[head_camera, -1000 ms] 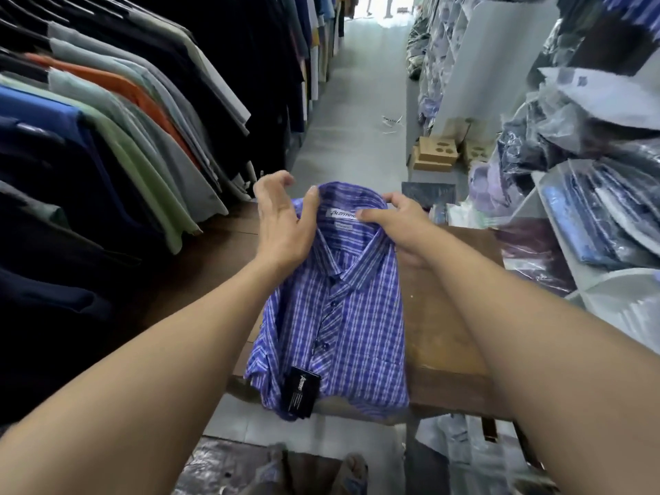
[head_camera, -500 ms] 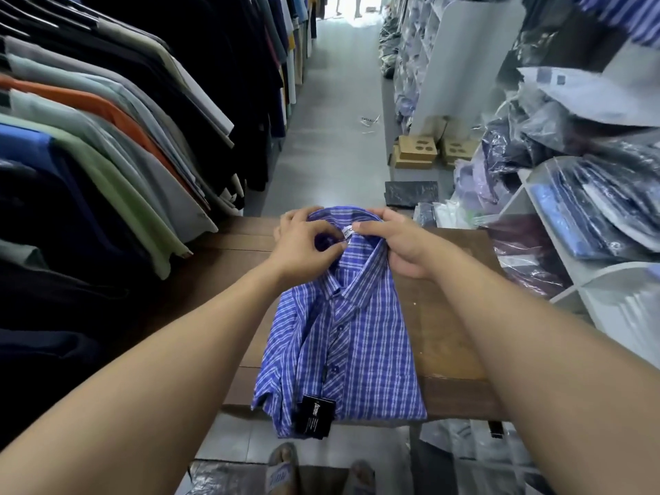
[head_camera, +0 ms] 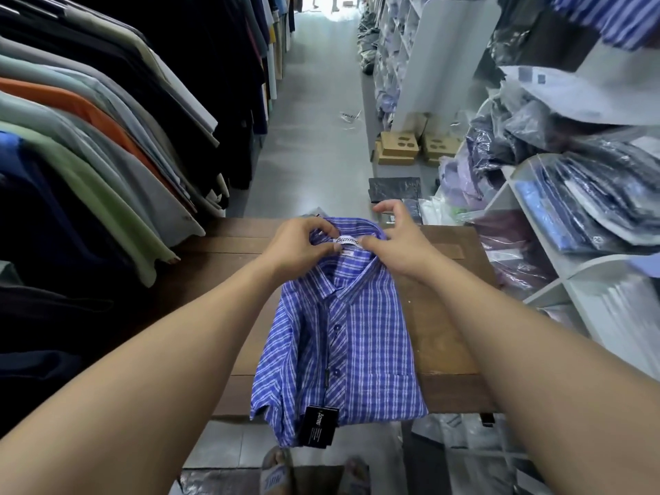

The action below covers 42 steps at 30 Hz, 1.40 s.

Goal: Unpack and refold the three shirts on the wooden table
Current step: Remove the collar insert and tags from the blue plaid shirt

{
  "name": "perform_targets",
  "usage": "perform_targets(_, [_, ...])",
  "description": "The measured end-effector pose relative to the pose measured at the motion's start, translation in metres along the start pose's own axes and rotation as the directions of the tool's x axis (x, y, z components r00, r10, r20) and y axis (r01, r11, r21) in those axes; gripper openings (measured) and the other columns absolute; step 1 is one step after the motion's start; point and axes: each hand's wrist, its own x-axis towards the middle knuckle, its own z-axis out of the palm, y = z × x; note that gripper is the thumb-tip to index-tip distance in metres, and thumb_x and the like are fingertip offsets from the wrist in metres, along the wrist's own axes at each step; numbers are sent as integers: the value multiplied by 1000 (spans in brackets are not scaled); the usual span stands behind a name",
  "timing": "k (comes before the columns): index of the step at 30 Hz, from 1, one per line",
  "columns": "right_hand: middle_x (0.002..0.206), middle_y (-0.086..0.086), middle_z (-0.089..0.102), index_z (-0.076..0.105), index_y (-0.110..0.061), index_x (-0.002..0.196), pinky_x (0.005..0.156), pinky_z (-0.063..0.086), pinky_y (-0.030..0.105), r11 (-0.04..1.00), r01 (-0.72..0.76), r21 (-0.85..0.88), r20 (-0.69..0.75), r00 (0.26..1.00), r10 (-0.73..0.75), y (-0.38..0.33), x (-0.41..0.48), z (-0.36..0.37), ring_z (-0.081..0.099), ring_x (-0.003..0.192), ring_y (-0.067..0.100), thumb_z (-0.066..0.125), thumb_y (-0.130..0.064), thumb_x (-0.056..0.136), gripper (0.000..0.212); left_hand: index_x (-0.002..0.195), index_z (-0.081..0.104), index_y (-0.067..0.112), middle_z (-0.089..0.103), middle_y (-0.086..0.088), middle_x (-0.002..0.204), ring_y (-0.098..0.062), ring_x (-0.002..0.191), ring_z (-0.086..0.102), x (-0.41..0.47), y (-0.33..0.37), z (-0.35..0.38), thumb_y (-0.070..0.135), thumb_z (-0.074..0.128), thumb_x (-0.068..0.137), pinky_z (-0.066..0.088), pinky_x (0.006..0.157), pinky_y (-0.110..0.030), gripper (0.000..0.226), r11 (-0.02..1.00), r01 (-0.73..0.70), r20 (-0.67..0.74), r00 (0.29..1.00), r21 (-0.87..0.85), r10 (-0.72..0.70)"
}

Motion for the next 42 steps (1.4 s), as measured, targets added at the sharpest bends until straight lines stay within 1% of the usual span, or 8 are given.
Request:
perform_targets(6, [116, 2, 43, 56, -24, 110, 100, 35, 40, 576, 367, -730, -80, 792, -606, 1, -9, 10, 37, 110, 22, 66, -46, 87, 33, 87, 65, 23, 61, 1, 94, -16, 84, 56, 6, -1, -1, 27, 70, 94, 40, 70, -24, 10, 995, -37, 35, 999, 87, 34])
perform_targets(9, [109, 0, 54, 65, -24, 114, 101, 34, 47, 454, 353, -818, 60, 837, -543, -3, -7, 15, 43, 109, 26, 58, -50, 93, 34, 90, 66, 33, 44, 4, 123, -21, 119, 39, 3, -6, 2, 36, 71, 92, 30, 98, -31, 5, 972, -69, -38, 996, 225, 80])
perform_targets(12, [114, -5, 57, 63, -33, 124, 105, 28, 46, 503, 248, -828, 60, 931, -360, -8, -6, 19, 40, 119, 25, 51, -57, 96, 39, 95, 72, 29, 41, 3, 130, -22, 120, 25, 0, -6, 1, 35, 72, 91, 20, 97, -33, 7, 909, -144, -129, 969, 392, 209])
perform_targets(15, [109, -7, 56, 65, -32, 116, 102, 30, 44, 615, 229, -755, 11, 941, -337, -7, -5, 20, 40, 118, 24, 56, -50, 97, 28, 99, 72, 17, 58, -6, 115, -33, 106, 44, 0, -5, 0, 24, 71, 92, 39, 89, -44, 10, 837, -263, -105, 930, 481, 353])
perform_targets(20, [96, -9, 60, 64, -30, 97, 92, 36, 38, 818, 204, -537, -66, 957, -282, -5, -1, 20, 43, 110, 22, 68, -44, 91, 16, 109, 56, 23, 67, 4, 107, -26, 102, 50, -6, -2, -3, 30, 51, 103, 29, 85, -37, 10, 830, -240, -39, 954, 503, 299])
perform_targets(28, [81, -23, 59, 59, -37, 93, 101, 40, 47, 869, 229, -438, -59, 958, -282, -2, -4, 18, 48, 106, 16, 70, -37, 91, 12, 104, 48, 26, 73, 7, 98, -16, 86, 63, -10, -6, -8, 24, 62, 99, 46, 77, -31, 15, 994, -64, -18, 998, 87, 66])
perform_targets(34, [92, -16, 67, 63, -42, 94, 95, 50, 41, 909, 190, -372, -36, 975, -218, 0, -1, 15, 61, 102, 15, 72, -33, 90, 13, 119, 56, 21, 72, 8, 80, -1, 60, 63, -10, -4, -16, 22, 72, 94, 47, 52, -17, 30, 931, 147, 106, 987, -333, -118])
perform_targets(42, [88, -11, 69, 69, -26, 102, 76, 51, 29, 853, 108, -511, -13, 991, -133, -19, 2, 13, 65, 85, 12, 69, -26, 92, 10, 113, 63, 17, 73, -1, 90, -8, 71, 67, 0, 3, -15, 14, 68, 95, 51, 57, -18, 19, 901, 239, 136, 970, -362, -203])
